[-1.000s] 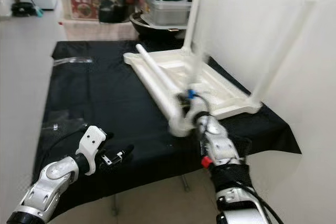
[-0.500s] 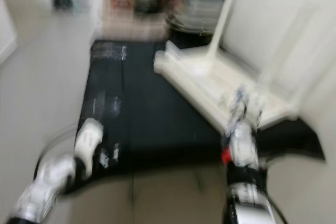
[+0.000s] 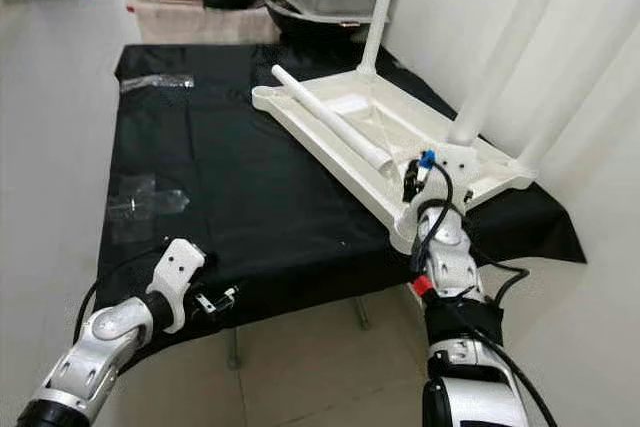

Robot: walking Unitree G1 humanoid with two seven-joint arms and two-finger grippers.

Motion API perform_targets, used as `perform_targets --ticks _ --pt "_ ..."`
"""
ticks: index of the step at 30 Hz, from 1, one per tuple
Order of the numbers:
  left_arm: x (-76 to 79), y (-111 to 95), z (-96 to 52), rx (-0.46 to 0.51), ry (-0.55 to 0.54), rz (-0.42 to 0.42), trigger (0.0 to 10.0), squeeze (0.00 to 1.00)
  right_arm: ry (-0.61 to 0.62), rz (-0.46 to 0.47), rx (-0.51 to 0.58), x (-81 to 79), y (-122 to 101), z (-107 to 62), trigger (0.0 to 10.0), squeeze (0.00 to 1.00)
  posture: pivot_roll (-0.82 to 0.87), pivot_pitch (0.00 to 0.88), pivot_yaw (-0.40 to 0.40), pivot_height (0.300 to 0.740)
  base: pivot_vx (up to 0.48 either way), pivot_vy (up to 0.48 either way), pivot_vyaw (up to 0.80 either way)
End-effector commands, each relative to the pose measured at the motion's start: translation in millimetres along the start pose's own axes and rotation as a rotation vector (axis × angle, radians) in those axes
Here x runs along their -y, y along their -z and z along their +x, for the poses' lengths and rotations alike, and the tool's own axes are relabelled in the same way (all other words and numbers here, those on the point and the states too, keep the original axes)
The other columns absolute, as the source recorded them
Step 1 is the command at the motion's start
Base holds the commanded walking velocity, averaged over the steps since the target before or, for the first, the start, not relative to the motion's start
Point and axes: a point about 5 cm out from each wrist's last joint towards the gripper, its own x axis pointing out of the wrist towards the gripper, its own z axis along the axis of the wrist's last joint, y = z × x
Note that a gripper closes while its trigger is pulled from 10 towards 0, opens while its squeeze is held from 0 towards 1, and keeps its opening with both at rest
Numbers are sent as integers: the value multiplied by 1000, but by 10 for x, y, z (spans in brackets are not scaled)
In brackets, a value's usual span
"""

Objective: Building children table

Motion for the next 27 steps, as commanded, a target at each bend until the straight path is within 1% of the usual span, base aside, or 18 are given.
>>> perform_targets --ticks 1,2,4,5,6,8,9,10,11,12,13,14,16,18,22,25,26,27 --pt "21 29 -7 -12 8 1 10000 0 -210 5 55 -202 -78 -35 10000 0 17 0 -114 740 0 0 0" --pt "16 27 -5 -12 9 2 10000 0 -359 -14 67 -294 -100 -87 10000 0 17 0 -114 740 0 0 0" --pt "16 27 -5 -12 9 2 10000 0 -359 -14 67 -294 -100 -87 10000 0 17 0 -114 740 0 0 0" --pt "4 14 7 -9 9 5 10000 0 -594 -56 35 -406 -76 -179 10000 0 22 0 -117 740 0 0 0" --pt "2 9 11 -8 9 6 10000 0 -657 -64 19 -431 -61 -203 10000 0 22 0 -117 740 0 0 0" --pt "2 9 11 -8 9 6 10000 0 -657 -64 19 -431 -61 -203 10000 0 22 0 -117 740 0 0 0" --pt "2 9 11 -8 8 6 10000 0 -702 -79 7 -448 -39 -219 10000 0 24 0 -118 740 0 0 0" --pt "2 9 11 -8 8 6 10000 0 -702 -79 7 -448 -39 -219 10000 0 24 0 -118 740 0 0 0" --pt "4 12 8 -8 7 6 10000 0 -719 -84 0 -447 -19 -214 9333 0 24 0 -118 740 0 0 0" --pt "4 12 8 -8 7 6 10000 0 -719 -84 0 -447 -19 -214 9333 0 24 0 -118 740 0 0 0" --pt "5 19 -8 -10 4 5 10000 0 -686 -91 -16 -416 19 -159 2745 0 32 0 -123 740 0 0 0" --pt "3 24 -16 -11 3 5 10000 0 -655 -104 -27 -392 49 -129 0 0 33 0 -123 740 0 0 0" --pt "1 27 -21 -12 2 5 10000 0 -642 -114 -34 -376 66 -117 0 0 33 0 -123 740 0 0 0" --pt "-3 27 -27 -14 1 6 10000 0 -561 -151 -80 -309 145 -81 0 0 34 0 -121 740 0 0 0" --pt "-5 26 -31 -14 1 7 10000 0 -474 -161 -120 -227 196 -53 0 0 32 0 -119 740 0 0 0" --pt "-1 27 -27 -15 4 7 10000 0 -281 -163 -169 -42 247 -7 0 0 28 0 -116 740 0 0 0" --pt "-1 27 -27 -15 4 7 10000 0 -281 -163 -169 -42 247 -7 0 0 28 0 -116 740 0 0 0" --pt "4 26 -23 -15 6 7 10000 0 -170 -169 -150 52 232 16 0 0 25 0 -115 740 0 0 0"
